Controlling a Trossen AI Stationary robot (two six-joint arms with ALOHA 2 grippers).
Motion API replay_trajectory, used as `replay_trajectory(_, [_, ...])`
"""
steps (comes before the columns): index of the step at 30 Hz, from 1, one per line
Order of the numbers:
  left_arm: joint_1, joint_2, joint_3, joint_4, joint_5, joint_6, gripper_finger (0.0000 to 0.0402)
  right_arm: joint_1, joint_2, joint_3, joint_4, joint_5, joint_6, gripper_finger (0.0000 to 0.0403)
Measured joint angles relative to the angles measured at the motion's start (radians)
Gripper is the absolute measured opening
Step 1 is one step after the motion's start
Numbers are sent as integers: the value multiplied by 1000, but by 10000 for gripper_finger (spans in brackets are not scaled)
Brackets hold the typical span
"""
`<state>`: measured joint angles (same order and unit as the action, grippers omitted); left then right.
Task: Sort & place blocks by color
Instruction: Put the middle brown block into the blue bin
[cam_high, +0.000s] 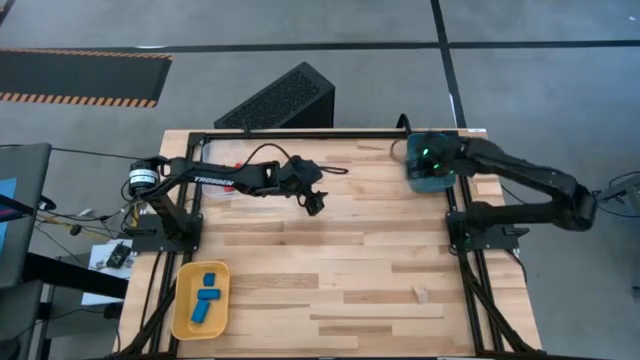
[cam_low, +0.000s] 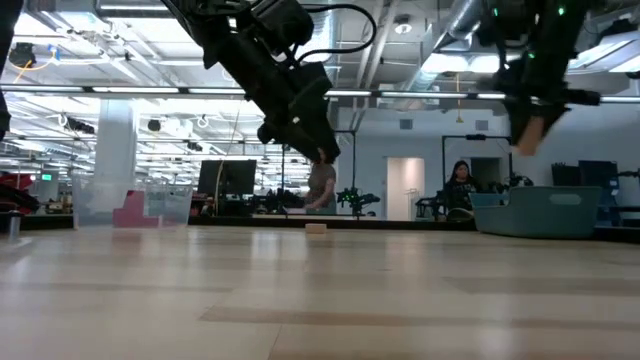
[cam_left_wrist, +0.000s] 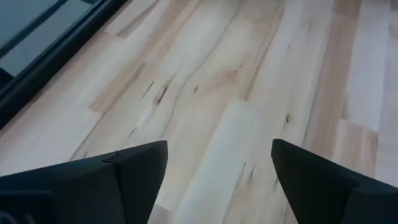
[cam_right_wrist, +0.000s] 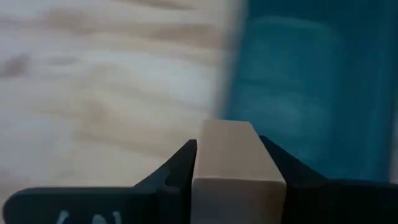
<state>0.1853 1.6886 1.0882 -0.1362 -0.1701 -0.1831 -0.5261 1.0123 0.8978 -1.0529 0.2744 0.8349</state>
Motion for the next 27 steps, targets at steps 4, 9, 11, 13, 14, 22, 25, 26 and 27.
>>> replay_trajectory(4, [15,0,0,20,6,-43,282,-184,9,-1,-41,5,-122,128])
replay_trajectory(9, [30,0,0,57,4,-52,279,-339,120,-13,67,-9,-274,128])
replay_trajectory(11, [31,0,0,56,4,-72,277,-390,171,-45,136,-41,-309,129])
replay_trajectory(13, [31,0,0,43,5,-107,277,-401,204,-61,146,-14,-289,133])
replay_trajectory(14, [31,0,0,36,5,-126,277,-386,211,-61,140,25,-284,134])
replay_trajectory(22, [31,0,-1,-14,5,-246,277,-340,303,-63,181,-5,-193,137])
replay_trajectory(25, [31,0,-1,-12,5,-274,277,-346,352,-97,242,32,-131,138])
replay_trajectory(26, [31,0,-1,-12,6,-290,277,-356,365,-117,292,27,-122,138])
replay_trajectory(27, [30,0,-1,-13,6,-304,277,-367,374,-136,338,4,-120,139])
